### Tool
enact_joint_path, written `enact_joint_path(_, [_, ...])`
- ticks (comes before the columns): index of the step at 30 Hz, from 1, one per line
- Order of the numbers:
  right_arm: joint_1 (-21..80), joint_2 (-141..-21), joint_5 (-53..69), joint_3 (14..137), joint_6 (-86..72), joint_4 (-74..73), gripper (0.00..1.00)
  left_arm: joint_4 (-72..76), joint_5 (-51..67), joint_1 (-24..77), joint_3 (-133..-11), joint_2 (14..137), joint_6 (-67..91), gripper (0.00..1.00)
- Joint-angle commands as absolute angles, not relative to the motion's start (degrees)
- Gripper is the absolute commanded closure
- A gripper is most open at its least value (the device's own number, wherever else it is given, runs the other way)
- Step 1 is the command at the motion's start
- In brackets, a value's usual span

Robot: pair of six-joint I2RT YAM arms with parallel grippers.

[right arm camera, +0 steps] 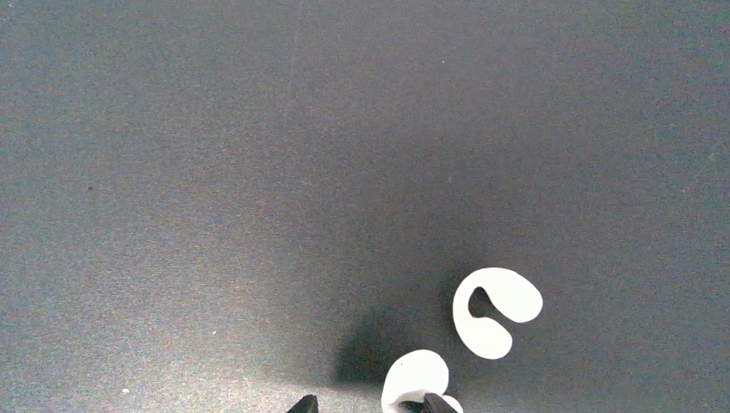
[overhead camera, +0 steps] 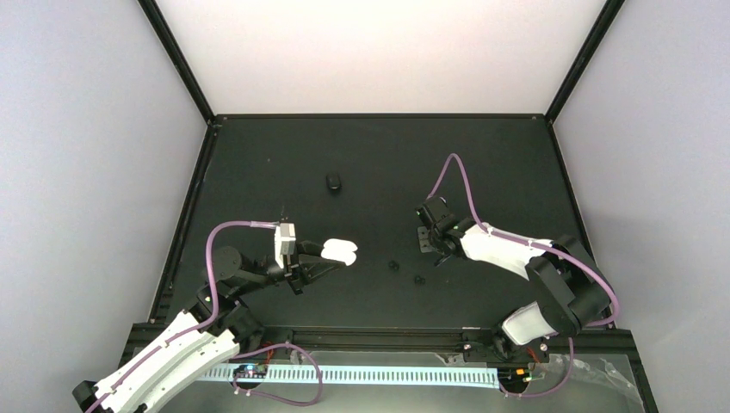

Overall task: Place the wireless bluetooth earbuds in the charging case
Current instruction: Pick up the earbud from the center of the board.

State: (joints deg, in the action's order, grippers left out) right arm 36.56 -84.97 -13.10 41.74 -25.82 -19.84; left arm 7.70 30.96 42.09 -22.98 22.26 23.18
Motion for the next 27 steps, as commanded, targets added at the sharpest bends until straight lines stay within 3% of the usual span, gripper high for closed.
enact_joint_path(1, [36.21,-85.16,-15.68,42.63,-25.75,-22.03,0.69,8.17,30.6,42.21,-23.3,22.64,22.76,0.98])
enact_joint_path(12, [36.05,-85.19,-16.6,42.46,-25.87,-22.37,0.78,8.0,30.59,42.21,-23.2,22.27,22.78,0.99])
enact_joint_path(27, [35.96,-85.43,-18.0,42.63,-26.42,-22.94,0.82,8.06,30.56,42.19,-23.07,22.16,22.79,0.98])
